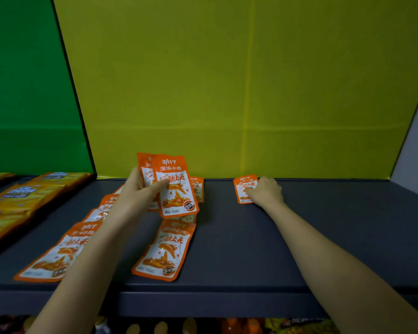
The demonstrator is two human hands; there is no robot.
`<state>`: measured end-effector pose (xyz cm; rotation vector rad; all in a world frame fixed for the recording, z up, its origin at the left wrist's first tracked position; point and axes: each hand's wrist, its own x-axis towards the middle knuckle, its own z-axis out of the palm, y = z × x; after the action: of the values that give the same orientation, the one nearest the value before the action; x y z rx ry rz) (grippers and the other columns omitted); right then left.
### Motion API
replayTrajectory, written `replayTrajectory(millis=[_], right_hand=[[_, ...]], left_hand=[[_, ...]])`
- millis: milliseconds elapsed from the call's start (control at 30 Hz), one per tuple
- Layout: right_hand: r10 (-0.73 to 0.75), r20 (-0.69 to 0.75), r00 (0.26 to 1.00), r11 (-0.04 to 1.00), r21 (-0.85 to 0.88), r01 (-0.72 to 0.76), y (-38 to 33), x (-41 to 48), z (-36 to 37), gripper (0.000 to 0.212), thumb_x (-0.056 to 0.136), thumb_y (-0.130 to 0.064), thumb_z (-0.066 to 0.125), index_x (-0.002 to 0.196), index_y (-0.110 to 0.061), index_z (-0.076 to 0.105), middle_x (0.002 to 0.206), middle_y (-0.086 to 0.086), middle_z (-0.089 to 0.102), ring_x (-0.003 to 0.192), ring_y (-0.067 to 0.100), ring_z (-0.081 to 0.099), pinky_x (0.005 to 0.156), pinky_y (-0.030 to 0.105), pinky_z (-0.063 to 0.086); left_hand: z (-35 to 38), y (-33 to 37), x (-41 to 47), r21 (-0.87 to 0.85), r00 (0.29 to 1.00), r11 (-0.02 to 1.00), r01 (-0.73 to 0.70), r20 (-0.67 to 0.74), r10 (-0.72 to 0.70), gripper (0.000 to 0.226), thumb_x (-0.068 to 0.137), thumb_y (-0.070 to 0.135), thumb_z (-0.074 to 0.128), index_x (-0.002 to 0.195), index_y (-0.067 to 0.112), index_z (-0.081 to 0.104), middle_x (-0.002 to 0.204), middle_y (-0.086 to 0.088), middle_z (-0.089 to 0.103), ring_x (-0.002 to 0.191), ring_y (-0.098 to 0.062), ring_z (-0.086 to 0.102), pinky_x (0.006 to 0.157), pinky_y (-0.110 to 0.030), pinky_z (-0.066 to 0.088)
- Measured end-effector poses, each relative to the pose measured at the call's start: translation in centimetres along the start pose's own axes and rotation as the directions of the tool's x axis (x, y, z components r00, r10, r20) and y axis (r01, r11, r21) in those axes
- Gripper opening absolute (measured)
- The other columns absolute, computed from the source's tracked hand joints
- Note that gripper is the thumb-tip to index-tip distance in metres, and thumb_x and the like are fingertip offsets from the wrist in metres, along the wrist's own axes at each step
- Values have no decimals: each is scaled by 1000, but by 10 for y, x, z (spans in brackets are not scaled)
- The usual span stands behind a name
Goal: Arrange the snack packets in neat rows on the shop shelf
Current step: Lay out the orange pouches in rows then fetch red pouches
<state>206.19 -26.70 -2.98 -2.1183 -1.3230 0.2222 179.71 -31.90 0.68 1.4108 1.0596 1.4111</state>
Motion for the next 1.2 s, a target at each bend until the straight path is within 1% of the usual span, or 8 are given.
replayTrajectory(millis=[333,433,533,700,833,1033,1100,1200], right_hand=[[-49,-45,998,994,-99,44,-7,-15,-18,56,93,-43,46,127,1,41,132,17,39,119,37,47,89,41,42],[-256,-47,966,957,128,260,-20,-30,-37,44,96,-44,37,105,-8,60,110,13,58,105,31,54,80,34,40],[-394,101,914,863,384,329,-32,-60,-52,48,95,-49,34,79,-15,63,72,-3,59,79,18,54,65,27,36],[-417,104,903,815,482,321,-23,-80,-60,33,88,-41,57,71,-12,59,89,16,71,84,29,65,78,42,49],[-373,48,927,760,588,276,-3,-68,-70,31,93,-27,53,63,-18,53,77,12,62,73,21,53,69,37,37],[-212,128,969,915,373,151,37,-48,-57,34,92,-28,53,63,-13,54,78,11,61,72,19,53,61,29,34],[-169,197,966,949,296,106,41,-48,-48,33,92,-32,52,75,-7,64,85,8,67,80,19,62,68,29,45],[-152,217,964,970,221,103,42,-45,-44,41,92,-38,50,92,-1,67,96,9,71,92,23,66,82,36,50]], left_hand=[[19,5,-6,-46,998,999,-12,61,15,22,87,8,59,105,17,50,91,2,67,62,-1,69,46,-15,51],[33,10,-10,-58,994,998,-7,105,13,21,87,6,58,105,15,51,91,-2,69,67,-7,70,52,-21,54],[50,14,-14,-27,986,1000,13,169,-8,30,87,9,60,115,9,49,106,-10,68,84,-19,69,68,-32,58],[75,19,-21,-49,976,999,0,219,10,36,84,3,62,117,1,47,104,-14,66,82,-22,66,70,-33,56],[77,18,-22,-73,986,997,8,167,4,4,92,7,51,96,9,52,75,-4,60,58,-6,61,55,-19,52],[64,14,-29,-29,989,994,101,112,-98,16,92,12,51,107,10,53,93,-9,64,77,-22,62,76,-36,51],[64,12,-34,36,983,992,118,141,-122,17,92,14,51,108,10,52,100,-12,64,85,-25,62,85,-41,49],[67,10,-41,123,979,989,81,174,-102,16,93,18,50,107,11,50,103,-9,64,87,-21,62,78,-32,50]])
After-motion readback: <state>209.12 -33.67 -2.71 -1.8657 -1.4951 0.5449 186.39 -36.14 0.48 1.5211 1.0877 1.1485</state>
